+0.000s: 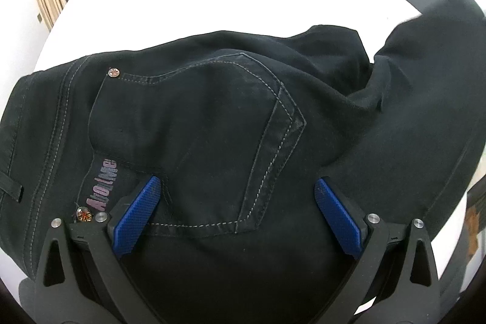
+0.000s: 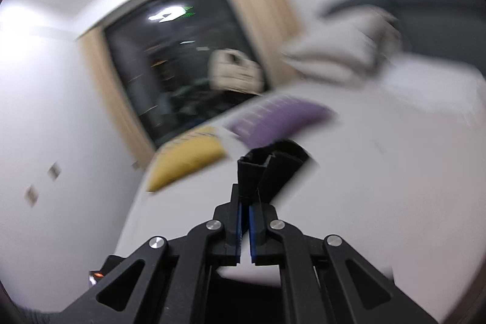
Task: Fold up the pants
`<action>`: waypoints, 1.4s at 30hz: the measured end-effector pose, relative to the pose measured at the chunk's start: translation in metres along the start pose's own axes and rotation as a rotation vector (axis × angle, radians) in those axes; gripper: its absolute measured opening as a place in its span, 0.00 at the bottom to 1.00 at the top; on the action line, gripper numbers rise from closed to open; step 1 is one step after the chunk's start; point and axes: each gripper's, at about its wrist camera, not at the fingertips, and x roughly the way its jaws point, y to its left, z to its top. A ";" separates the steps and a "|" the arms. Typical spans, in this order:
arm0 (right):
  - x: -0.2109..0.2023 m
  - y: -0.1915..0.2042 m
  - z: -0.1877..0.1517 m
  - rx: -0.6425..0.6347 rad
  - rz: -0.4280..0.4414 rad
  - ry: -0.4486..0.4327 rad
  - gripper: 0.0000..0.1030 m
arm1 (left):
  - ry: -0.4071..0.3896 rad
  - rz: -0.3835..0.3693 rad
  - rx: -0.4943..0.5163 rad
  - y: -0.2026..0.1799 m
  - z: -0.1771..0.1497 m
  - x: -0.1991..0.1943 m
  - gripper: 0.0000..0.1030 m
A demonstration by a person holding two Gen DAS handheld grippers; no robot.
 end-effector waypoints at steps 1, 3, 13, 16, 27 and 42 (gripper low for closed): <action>-0.004 -0.030 -0.023 0.086 -0.033 0.017 0.04 | -0.002 0.005 0.004 -0.001 -0.001 0.000 1.00; -0.010 -0.085 -0.081 0.248 -0.105 0.063 0.04 | 0.000 0.017 0.014 -0.007 -0.004 0.002 1.00; -0.007 -0.139 -0.171 0.467 -0.226 0.157 0.04 | 0.027 0.017 0.019 -0.005 0.003 0.004 1.00; -0.011 -0.137 -0.170 0.446 -0.238 0.151 0.04 | 0.026 0.026 0.025 -0.006 0.003 0.004 1.00; -0.019 -0.152 -0.180 0.518 -0.296 0.096 0.04 | 0.008 0.020 0.047 -0.018 0.002 0.004 1.00; -0.042 -0.152 -0.196 0.594 -0.316 -0.017 0.04 | -0.031 -0.016 0.034 -0.016 0.000 0.003 1.00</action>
